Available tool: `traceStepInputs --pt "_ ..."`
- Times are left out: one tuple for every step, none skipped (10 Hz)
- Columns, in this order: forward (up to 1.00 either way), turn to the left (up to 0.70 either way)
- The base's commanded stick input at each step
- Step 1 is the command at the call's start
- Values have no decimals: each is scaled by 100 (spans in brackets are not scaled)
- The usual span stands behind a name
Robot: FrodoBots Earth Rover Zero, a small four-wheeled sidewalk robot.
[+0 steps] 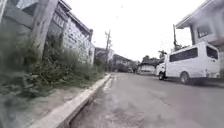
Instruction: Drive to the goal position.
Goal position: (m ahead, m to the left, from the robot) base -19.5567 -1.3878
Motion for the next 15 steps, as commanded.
traceStepInputs --pt "70 0" --pt "70 0" --pt "70 0" --pt "70 0" --pt "70 -22" --pt "70 -33" --pt "70 -34" --pt "70 -35" --pt "70 -35" --pt "70 -29" --pt "70 -21" --pt "70 -13" --pt "70 -5" --pt "65 -1" --pt "31 -6"
